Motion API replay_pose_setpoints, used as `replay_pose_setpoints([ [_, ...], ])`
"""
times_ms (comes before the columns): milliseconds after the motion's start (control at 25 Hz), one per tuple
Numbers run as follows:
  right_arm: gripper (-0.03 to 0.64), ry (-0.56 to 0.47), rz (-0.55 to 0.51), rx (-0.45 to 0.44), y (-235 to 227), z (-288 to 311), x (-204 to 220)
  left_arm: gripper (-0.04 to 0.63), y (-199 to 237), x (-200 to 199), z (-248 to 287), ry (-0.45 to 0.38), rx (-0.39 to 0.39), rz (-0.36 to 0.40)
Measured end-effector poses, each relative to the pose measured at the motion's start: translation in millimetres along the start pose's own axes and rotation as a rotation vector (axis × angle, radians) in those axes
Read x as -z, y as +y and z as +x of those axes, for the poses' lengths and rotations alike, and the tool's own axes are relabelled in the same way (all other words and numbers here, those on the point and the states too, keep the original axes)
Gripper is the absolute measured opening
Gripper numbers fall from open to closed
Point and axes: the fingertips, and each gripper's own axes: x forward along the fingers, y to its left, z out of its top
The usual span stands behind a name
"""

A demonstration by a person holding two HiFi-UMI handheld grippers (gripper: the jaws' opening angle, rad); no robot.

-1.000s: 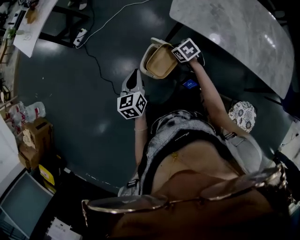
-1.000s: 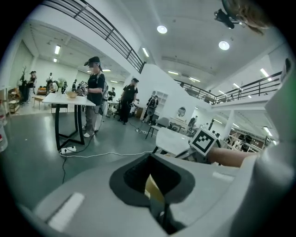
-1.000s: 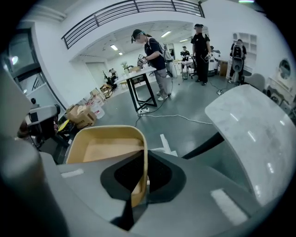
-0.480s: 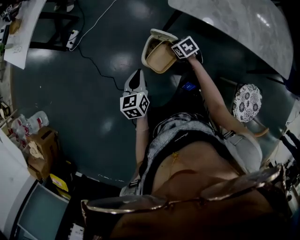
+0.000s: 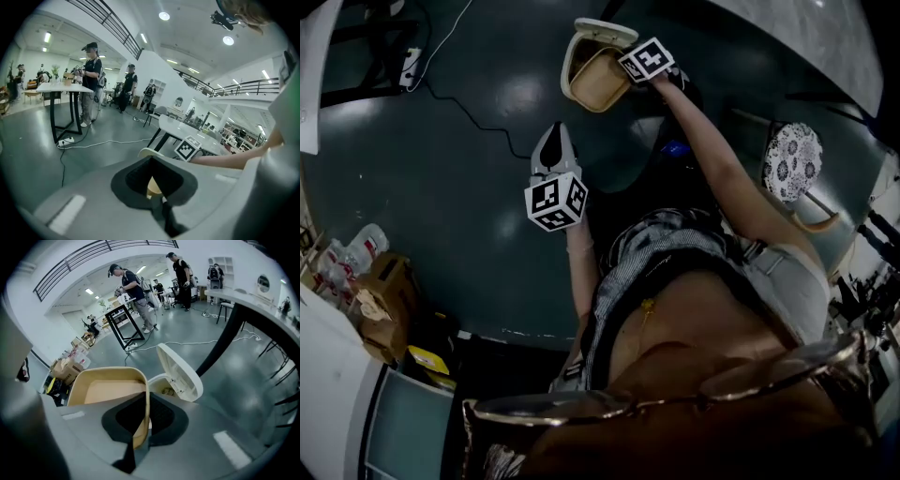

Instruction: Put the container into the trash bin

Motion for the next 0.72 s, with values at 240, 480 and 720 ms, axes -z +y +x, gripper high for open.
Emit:
replay_pose_setpoints([
  [240, 0.029, 0.038, 0.011, 0.018, -4, 28, 19, 0.0, -7, 18, -1, 0.032, 0.002, -0.016],
  [480, 0.029, 0.045, 0.091, 0.082, -20, 66, 26, 0.0, -2, 18, -9, 0.045, -0.026, 0.006],
  [720, 0.029, 0.108, 0.154, 0.168, -43, 97, 52, 0.0, 10, 19, -15, 0.044, -0.07, -0.015],
])
